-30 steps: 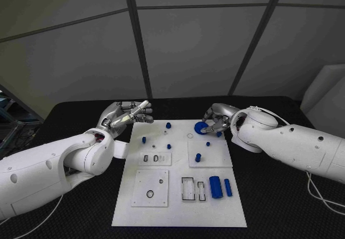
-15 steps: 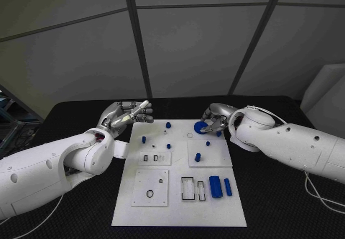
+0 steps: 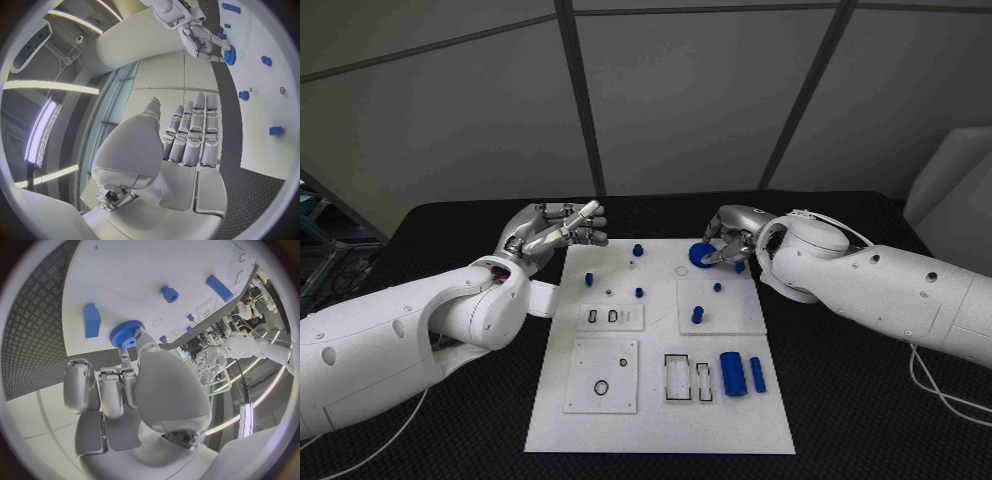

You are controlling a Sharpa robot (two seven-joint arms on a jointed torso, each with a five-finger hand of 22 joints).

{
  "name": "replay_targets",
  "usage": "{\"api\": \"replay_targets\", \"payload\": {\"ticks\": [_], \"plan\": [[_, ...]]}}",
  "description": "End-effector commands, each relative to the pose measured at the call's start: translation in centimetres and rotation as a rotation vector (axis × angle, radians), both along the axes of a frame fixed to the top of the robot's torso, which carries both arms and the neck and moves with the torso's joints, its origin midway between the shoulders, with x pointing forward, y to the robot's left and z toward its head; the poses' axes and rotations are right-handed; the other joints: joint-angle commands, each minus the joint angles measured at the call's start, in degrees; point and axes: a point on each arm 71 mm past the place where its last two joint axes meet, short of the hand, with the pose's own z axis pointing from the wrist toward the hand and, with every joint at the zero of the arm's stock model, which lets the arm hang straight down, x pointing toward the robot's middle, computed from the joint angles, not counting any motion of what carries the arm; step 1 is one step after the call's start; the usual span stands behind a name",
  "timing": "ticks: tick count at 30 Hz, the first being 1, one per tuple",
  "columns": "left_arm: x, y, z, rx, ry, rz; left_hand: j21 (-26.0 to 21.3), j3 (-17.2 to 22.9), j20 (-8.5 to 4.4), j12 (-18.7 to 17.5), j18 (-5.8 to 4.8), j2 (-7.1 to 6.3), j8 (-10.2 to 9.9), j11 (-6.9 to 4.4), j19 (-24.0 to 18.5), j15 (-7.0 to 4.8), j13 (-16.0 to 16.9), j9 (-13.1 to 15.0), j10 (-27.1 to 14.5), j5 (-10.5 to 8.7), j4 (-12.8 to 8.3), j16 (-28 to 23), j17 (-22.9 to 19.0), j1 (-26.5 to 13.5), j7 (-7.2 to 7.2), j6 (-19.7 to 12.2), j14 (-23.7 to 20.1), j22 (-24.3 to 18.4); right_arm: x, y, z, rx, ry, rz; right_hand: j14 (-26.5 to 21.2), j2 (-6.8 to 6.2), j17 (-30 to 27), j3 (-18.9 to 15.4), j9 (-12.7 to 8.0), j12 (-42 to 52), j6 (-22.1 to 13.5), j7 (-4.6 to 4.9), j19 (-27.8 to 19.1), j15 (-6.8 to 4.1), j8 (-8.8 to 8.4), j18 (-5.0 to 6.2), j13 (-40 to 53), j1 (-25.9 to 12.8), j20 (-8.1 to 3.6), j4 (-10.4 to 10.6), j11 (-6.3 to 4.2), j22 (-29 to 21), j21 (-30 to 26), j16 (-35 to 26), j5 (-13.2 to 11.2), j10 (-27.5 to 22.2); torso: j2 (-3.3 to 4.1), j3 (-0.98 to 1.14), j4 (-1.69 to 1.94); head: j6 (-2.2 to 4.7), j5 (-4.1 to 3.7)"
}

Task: Assemble the parts on the task board

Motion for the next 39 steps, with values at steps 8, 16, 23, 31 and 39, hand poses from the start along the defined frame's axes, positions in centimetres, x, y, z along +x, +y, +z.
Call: {"api": "replay_targets", "payload": {"ticks": [8, 16, 23, 31, 39], "plan": [[-0.1, -0.1, 0.2, -0.002, -0.006, -0.014, 0.39, -0.14, 0.04, -0.31, -0.76, 0.41, -0.35, 0.22, -0.29, 0.18, 0.02, 0.02, 0.27, -0.31, -0.22, -0.29, 0.15, 0.06, 0.08, 0.25, -0.15, 0.10, -0.7, 0.7, 1.4, 0.054, -0.165, 0.040, 5.96, 2.46, 15.08, 3.05, 0.65, 0.89, 4.04, -1.58, 0.89, -1.42, 0.77, -1.16, 15.07, 0.65, -0.98, -1.17, -1.75, 2.15, 0.77, 0.26, 0.58, 6.04, -0.03, 0.00, 0.04, 0.09, 0.06], [-0.1, 0.1, 0.2, 0.000, -0.010, -0.005, 0.40, -0.15, 0.05, -0.40, -0.76, 0.45, -0.44, 0.25, -0.33, 0.21, 0.01, -0.01, 0.20, -0.33, -0.25, -0.36, 0.20, 0.09, 0.13, 0.15, -0.14, 0.10, -2.3, 2.9, 2.5, 0.075, -0.241, 0.125, 5.96, 2.37, 15.08, 3.40, 0.65, 0.89, 4.31, -1.66, 1.00, -1.56, 0.54, -1.21, 15.07, 0.46, -1.16, -1.41, -1.86, 2.35, 0.85, 0.26, 0.59, 6.04, -0.06, -0.09, 0.13, 0.29, 0.40], [-0.1, 0.3, 0.3, 0.002, -0.014, 0.004, 0.43, -0.17, 0.07, -0.51, -0.77, 0.48, -0.56, 0.31, -0.37, 0.23, -0.02, -0.03, 0.09, -0.33, -0.29, -0.44, 0.26, 0.14, 0.19, 0.02, -0.14, 0.11, -2.9, 6.1, 2.8, 0.065, -0.276, 0.197, 5.96, 2.07, 15.08, 3.50, 0.61, 0.89, 4.30, -1.64, 1.17, -1.61, 0.29, -1.27, 15.07, 0.25, -1.24, -1.55, -1.85, 2.62, 0.97, 0.26, 0.51, 6.04, 0.03, -0.05, 0.15, 0.24, 0.69], [-0.1, 0.4, 0.3, 0.003, -0.017, 0.008, 0.43, -0.17, 0.07, -0.51, -0.77, 0.48, -0.56, 0.31, -0.37, 0.23, -0.02, -0.03, 0.09, -0.33, -0.29, -0.44, 0.26, 0.14, 0.19, 0.02, -0.14, 0.11, -2.7, 9.2, 2.4, 0.045, -0.277, 0.239, 5.96, 2.02, 15.08, 3.56, 0.60, 0.89, 4.29, -1.63, 1.23, -1.63, 0.19, -1.29, 15.07, 0.16, -1.26, -1.59, -1.84, 2.72, 1.01, 0.26, 0.44, 6.04, 0.16, 0.02, 0.07, 0.15, 1.01], [0.0, 0.2, 0.2, 0.001, -0.017, 0.004, 0.43, -0.17, 0.07, -0.51, -0.77, 0.48, -0.56, 0.31, -0.37, 0.23, -0.02, -0.03, 0.09, -0.33, -0.29, -0.44, 0.26, 0.14, 0.19, 0.02, -0.14, 0.11, -2.4, 11.3, 1.3, 0.008, -0.242, 0.270, 5.96, 1.97, 15.08, 3.69, 0.56, 0.89, 4.24, -1.59, 1.23, -1.62, -0.03, -1.30, 15.07, -0.01, -1.30, -1.63, -1.83, 2.74, 1.02, 0.26, 0.36, 6.04, 0.16, 0.07, 0.11, 0.08, 1.09]]}}
